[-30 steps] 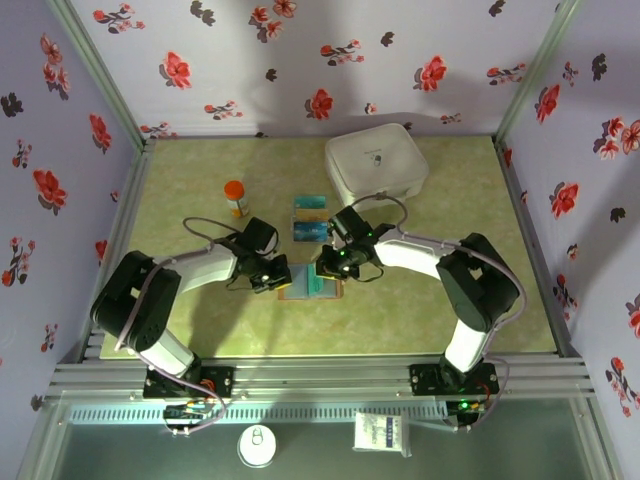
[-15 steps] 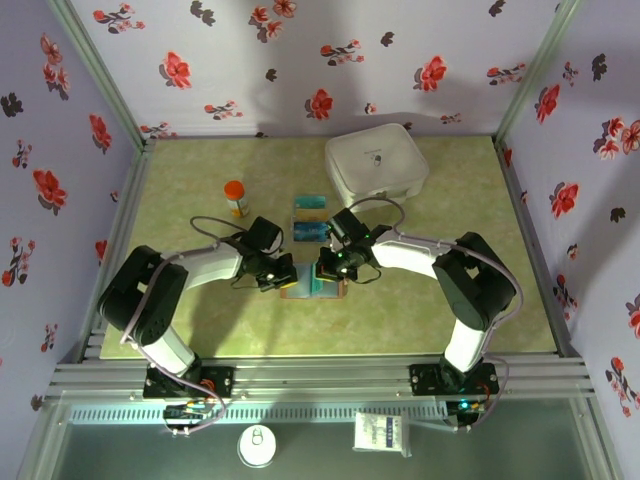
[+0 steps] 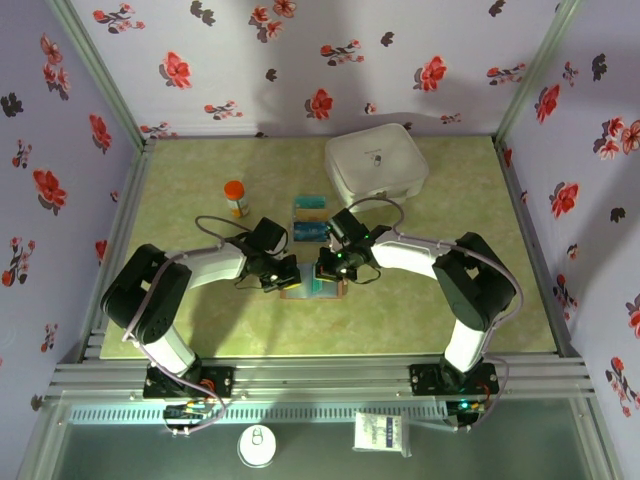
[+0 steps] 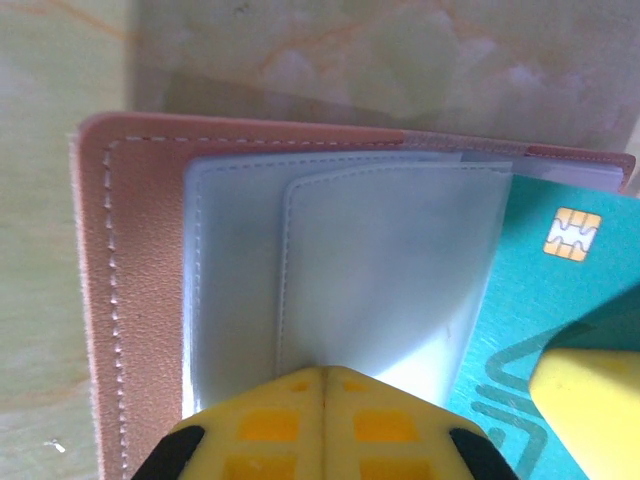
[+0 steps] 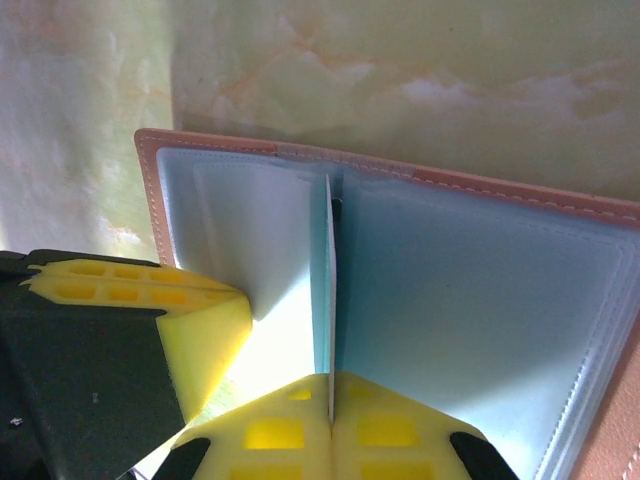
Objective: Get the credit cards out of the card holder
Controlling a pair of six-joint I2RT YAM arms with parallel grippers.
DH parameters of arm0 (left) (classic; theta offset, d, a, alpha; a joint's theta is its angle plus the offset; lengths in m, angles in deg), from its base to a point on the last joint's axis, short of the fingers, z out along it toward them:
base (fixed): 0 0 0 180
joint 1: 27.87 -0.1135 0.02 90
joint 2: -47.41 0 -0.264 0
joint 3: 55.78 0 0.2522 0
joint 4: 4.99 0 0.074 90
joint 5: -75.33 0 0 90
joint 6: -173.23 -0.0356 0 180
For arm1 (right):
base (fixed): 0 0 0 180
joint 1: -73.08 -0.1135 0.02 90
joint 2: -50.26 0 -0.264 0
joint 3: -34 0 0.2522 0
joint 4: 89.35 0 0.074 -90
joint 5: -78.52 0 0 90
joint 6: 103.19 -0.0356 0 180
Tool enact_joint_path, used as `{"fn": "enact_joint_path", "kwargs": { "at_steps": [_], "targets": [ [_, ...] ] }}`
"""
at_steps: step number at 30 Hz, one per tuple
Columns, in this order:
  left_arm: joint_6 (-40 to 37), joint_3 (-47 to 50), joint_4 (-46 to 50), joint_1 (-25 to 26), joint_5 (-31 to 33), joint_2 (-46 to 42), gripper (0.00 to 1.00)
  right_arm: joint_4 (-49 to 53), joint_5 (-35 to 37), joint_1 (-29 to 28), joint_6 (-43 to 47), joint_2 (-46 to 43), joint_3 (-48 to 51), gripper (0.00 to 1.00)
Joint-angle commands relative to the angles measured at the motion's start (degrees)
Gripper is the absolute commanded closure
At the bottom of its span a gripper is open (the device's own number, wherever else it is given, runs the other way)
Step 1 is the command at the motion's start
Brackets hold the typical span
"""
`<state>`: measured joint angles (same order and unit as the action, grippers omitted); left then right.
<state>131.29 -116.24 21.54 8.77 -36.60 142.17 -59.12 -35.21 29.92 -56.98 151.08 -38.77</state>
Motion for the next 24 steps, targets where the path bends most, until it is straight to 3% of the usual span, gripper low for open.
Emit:
{"fn": "enact_joint_path", "kwargs": {
  "at_steps": [1, 13, 24],
  "targets": [
    [-0.9, 0.3, 4.4, 0.2, 3.6, -1.4, 1.0, 4.4, 2.9, -0.5, 2.2, -2.7, -2.6, 0.94],
    [-2.3, 2.8, 7.4, -1.7, 5.9, -5.9, 1.0, 18.9, 9.3, 1.7, 13.4, -5.5, -11.0, 0.95],
    [-3.2, 2.3, 8.7, -2.8, 5.7, -9.0, 0.99, 32.2, 12.2, 5.3, 47.5, 1.1, -27.2, 0.96]
  ]
}}
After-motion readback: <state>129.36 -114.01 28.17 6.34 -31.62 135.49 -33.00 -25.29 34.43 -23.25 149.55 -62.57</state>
